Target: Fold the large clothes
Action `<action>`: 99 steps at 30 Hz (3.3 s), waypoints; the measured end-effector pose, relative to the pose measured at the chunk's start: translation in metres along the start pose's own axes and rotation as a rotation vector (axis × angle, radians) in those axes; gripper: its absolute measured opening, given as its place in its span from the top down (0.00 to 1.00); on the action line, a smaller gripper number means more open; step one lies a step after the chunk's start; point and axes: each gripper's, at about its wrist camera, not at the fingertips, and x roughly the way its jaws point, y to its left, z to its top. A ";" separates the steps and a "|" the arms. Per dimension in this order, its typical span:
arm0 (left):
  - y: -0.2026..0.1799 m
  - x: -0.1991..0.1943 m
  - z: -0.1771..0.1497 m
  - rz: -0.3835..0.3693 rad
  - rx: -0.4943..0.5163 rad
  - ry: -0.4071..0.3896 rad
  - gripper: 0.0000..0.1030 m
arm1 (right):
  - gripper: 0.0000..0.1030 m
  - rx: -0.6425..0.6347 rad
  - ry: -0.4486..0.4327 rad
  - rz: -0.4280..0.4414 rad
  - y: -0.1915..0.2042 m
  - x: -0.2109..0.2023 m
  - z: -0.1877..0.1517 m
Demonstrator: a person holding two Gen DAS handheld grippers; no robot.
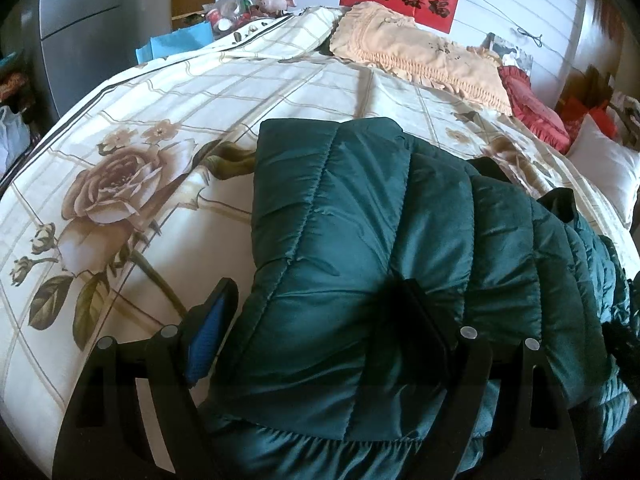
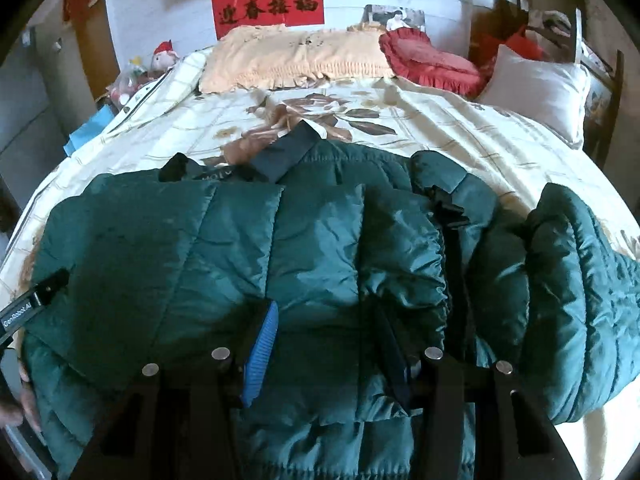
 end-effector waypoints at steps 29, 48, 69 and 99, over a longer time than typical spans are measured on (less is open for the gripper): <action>-0.063 -0.037 -0.028 -0.066 0.160 0.042 0.20 | 0.35 -0.011 0.004 0.056 -0.005 -0.042 -0.032; -0.058 -0.057 -0.046 -0.129 0.109 0.016 0.20 | 0.31 0.267 -0.099 -0.215 -0.198 -0.115 -0.056; -0.058 -0.049 -0.053 -0.127 0.115 0.024 0.20 | 0.31 0.783 -0.072 -0.419 -0.436 -0.110 -0.101; -0.053 -0.076 -0.049 -0.087 0.181 -0.027 0.20 | 0.87 0.368 -0.310 -0.047 -0.269 -0.202 -0.001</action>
